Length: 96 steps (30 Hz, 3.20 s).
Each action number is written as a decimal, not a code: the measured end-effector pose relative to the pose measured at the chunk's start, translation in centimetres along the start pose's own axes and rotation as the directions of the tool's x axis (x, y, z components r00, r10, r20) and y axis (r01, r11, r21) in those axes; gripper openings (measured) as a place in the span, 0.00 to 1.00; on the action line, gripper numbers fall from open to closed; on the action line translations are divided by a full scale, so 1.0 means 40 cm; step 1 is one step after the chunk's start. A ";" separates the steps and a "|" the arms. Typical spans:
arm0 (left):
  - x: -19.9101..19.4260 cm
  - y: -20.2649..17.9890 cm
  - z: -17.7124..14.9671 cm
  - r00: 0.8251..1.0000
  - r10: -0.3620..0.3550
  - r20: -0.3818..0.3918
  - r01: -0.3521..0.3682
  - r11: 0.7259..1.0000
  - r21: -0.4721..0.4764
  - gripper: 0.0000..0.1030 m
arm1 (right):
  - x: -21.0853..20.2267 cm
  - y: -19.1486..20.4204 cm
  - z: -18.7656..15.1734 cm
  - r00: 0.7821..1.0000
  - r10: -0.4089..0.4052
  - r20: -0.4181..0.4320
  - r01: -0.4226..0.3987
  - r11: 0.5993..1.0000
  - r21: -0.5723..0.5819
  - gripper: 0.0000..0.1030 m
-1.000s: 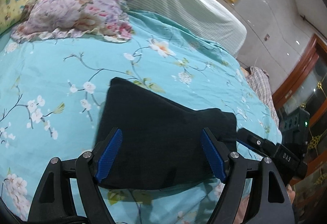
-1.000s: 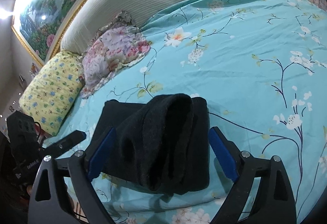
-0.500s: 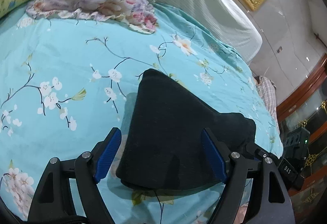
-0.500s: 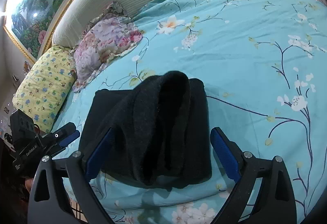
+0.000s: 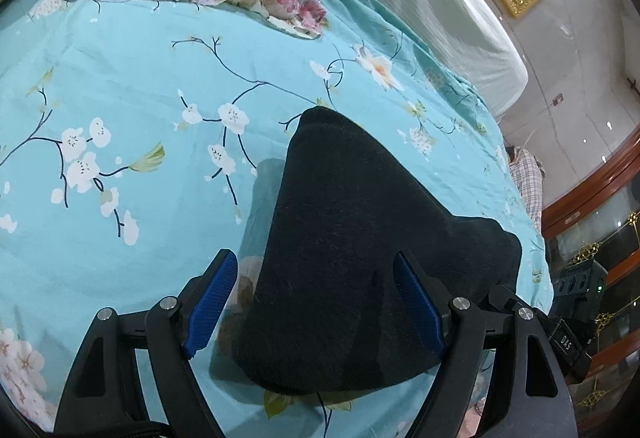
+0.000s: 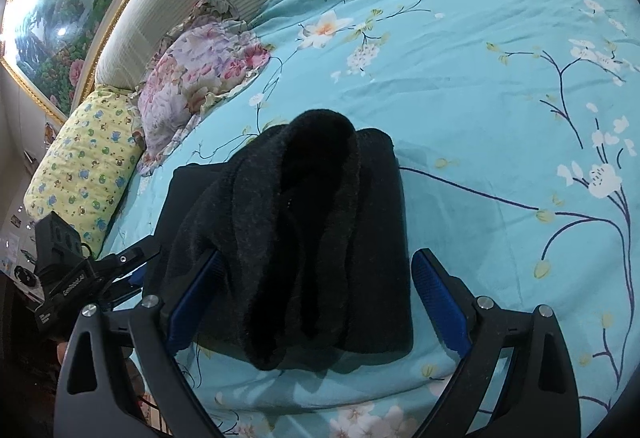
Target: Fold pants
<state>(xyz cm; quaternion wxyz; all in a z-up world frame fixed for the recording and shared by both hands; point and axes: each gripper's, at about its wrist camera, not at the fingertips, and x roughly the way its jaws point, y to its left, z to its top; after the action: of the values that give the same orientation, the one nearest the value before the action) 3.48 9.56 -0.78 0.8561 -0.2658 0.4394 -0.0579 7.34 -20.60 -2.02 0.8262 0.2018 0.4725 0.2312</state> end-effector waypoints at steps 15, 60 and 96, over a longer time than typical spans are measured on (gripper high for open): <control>0.074 -0.004 0.031 0.998 0.041 -0.038 -0.040 0.999 0.008 0.78 | 0.011 -0.014 0.000 1.000 0.028 -0.013 -0.028 1.000 0.013 0.92; -0.286 0.185 0.087 0.966 0.077 0.245 -0.056 0.994 -0.095 0.30 | 0.110 0.375 0.064 0.972 0.216 -0.095 -0.234 0.930 -0.282 0.46; -0.206 0.407 0.191 0.948 0.247 0.199 -0.209 0.958 -0.197 0.38 | 0.435 0.489 0.153 0.938 0.238 -0.254 -0.309 0.904 -0.294 0.54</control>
<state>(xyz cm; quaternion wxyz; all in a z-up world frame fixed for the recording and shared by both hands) 2.28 29.25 0.56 0.8741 -0.2914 0.3726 0.1102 16.71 4.54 -0.27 0.7522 0.0995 0.4792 0.4412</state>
